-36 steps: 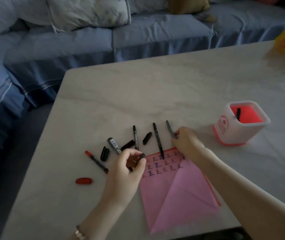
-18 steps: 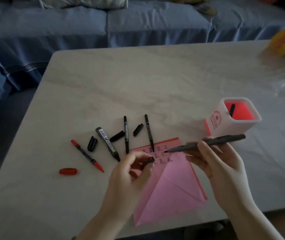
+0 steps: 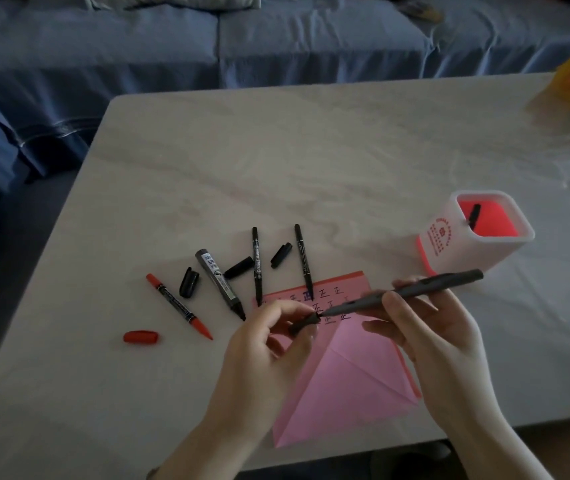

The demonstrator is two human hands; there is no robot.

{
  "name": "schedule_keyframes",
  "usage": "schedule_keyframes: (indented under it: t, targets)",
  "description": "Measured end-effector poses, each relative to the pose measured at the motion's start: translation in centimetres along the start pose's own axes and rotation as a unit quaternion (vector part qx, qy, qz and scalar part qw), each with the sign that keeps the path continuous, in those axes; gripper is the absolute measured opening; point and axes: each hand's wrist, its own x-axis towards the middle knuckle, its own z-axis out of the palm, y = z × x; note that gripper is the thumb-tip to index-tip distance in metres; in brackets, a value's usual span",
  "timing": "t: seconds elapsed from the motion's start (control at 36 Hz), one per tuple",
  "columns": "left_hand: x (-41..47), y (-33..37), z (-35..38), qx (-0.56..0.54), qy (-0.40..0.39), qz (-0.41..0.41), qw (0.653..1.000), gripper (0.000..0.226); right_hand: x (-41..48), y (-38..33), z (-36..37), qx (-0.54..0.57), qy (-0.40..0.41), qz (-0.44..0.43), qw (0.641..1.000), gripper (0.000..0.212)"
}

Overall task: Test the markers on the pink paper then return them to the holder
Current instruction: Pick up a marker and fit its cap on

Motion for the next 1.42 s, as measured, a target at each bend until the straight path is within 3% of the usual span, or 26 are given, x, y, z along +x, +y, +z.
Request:
schedule_keyframes:
  t: [0.25,0.5,0.61,0.97,1.11,1.17,1.22,1.31,1.39,1.42]
  targets:
    - [-0.2,0.4,0.0,-0.059,0.013,0.020,0.998,0.020,-0.4,0.4,0.1,0.032,-0.019,0.057,0.998,0.046]
    - [0.0,0.7,0.3,-0.042,-0.002,0.095,0.995,0.020,-0.4,0.5,-0.4,0.085,-0.028,0.100,0.991,0.048]
    - [0.1,1.2,1.0,-0.048,-0.059,0.102,0.992,0.019,-0.7,1.1,-0.1,0.065,-0.039,0.127,0.989,0.051]
    - [0.5,0.7,1.3,-0.035,-0.048,0.136,0.989,0.018,-0.9,2.2,-1.1,0.017,-0.030,0.142,0.989,0.056]
    - [0.4,0.2,1.4,-0.035,-0.044,0.120,0.991,0.012,-1.0,2.4,-0.8,0.029,-0.037,0.150,0.988,0.045]
    - [0.7,0.1,1.6,-0.033,-0.048,0.085,0.995,0.008,-0.9,2.1,-0.7,0.062,-0.028,0.158,0.985,0.026]
    - [1.2,0.1,1.8,-0.025,-0.071,0.041,0.996,0.006,-0.6,1.7,-1.0,0.077,-0.011,0.164,0.983,0.026]
    - [2.2,-0.3,2.1,0.049,-0.119,0.031,0.991,0.028,0.0,0.9,-1.8,0.016,0.010,0.099,0.995,0.025]
    - [3.4,-0.8,2.1,0.115,-0.095,0.033,0.988,0.015,0.6,-0.6,-3.1,-0.074,0.103,-0.057,0.990,0.004]
    - [3.9,-0.9,2.1,0.126,-0.077,0.028,0.989,0.010,0.9,-1.1,-4.0,-0.113,0.149,-0.125,0.974,0.013]
